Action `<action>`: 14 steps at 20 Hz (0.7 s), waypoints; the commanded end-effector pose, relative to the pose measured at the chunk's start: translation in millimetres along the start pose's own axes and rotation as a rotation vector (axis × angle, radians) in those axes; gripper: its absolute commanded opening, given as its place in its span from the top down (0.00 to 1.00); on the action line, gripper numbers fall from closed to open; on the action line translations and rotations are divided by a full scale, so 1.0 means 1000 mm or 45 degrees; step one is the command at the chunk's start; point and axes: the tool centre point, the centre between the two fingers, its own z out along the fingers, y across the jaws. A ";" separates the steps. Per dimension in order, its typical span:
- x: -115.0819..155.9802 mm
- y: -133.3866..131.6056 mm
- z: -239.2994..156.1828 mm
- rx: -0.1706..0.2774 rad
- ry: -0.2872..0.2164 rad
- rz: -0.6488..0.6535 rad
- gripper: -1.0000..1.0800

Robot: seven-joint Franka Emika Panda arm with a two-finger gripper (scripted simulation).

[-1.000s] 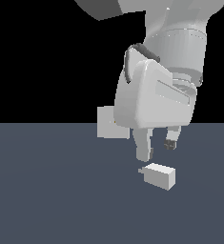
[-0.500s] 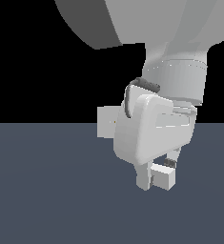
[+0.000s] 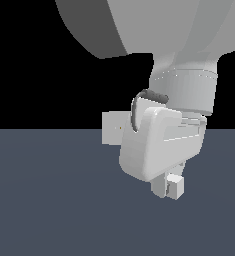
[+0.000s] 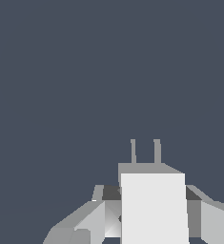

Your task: Plug the charger into the wall socket.

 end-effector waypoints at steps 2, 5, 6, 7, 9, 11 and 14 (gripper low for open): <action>0.000 0.000 0.000 0.000 0.000 0.000 1.00; 0.000 0.000 0.000 0.000 0.000 0.000 1.00; 0.000 0.000 0.000 0.000 0.000 0.000 1.00; 0.000 0.000 0.000 0.000 0.000 0.003 1.00; 0.001 -0.001 -0.001 -0.002 0.000 0.012 1.00; 0.003 -0.002 -0.001 -0.003 0.001 0.027 1.00; 0.007 -0.003 -0.003 -0.007 0.001 0.061 1.00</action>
